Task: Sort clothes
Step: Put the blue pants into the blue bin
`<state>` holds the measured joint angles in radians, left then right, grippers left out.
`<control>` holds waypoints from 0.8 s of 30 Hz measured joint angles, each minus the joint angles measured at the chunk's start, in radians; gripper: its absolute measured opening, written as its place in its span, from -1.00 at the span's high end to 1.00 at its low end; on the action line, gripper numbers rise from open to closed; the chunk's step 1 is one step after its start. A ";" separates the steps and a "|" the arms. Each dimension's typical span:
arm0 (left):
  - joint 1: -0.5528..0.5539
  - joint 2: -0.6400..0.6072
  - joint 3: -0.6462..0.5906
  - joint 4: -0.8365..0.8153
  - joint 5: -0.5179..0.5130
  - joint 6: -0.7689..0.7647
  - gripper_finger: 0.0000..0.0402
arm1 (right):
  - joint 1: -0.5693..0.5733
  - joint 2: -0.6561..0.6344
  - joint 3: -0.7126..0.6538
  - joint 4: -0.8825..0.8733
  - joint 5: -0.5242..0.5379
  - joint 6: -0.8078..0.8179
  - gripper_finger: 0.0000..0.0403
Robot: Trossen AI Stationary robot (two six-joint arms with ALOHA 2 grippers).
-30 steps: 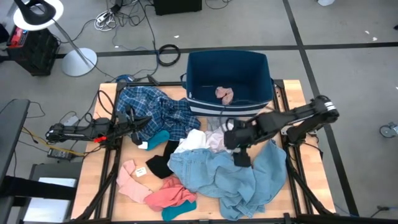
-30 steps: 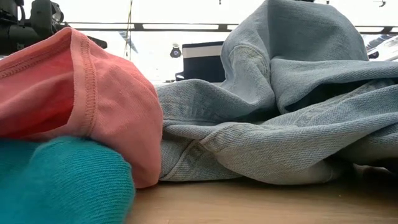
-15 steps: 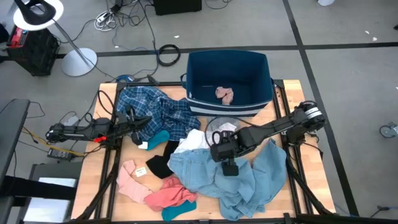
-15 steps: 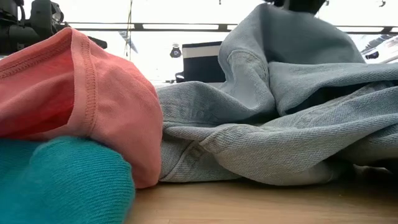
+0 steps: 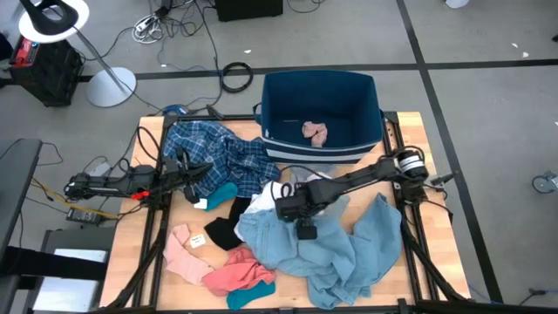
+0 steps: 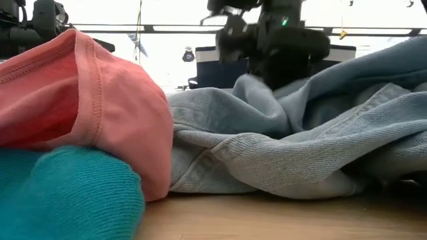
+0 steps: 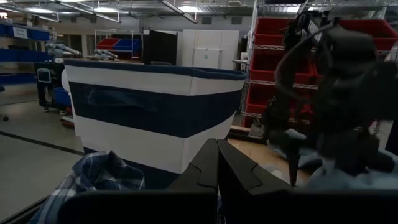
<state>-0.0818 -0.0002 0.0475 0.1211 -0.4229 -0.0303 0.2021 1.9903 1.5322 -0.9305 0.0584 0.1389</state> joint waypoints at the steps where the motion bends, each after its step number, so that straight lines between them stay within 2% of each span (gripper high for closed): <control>1: 0.000 0.000 0.000 0.000 0.000 0.000 0.97 | -0.005 0.014 0.000 0.016 -0.021 -0.017 -0.50; 4: 0.000 0.000 0.000 0.000 0.000 0.000 0.97 | -0.010 0.050 0.001 0.061 -0.046 -0.069 -0.35; 6: 0.000 0.000 0.000 0.000 0.000 0.000 0.97 | -0.013 0.062 0.002 0.072 -0.052 -0.089 -0.13; 12: 0.000 0.000 0.000 0.000 0.000 0.000 0.97 | -0.018 0.055 0.001 0.073 -0.058 -0.124 0.84; 13: 0.000 0.000 0.000 0.000 0.000 0.000 0.97 | -0.018 0.045 0.000 0.071 -0.055 -0.128 0.89; 18: 0.000 0.000 0.000 0.000 0.000 0.000 0.97 | -0.019 -0.038 -0.001 0.039 -0.012 -0.092 0.87; 24: 0.000 0.000 0.000 0.000 0.000 0.000 0.97 | -0.020 -0.191 -0.002 0.009 0.064 -0.051 0.90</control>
<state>-0.0822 -0.0002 0.0475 0.1207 -0.4229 -0.0303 0.1825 1.7995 1.5307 -0.9216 0.1220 0.0875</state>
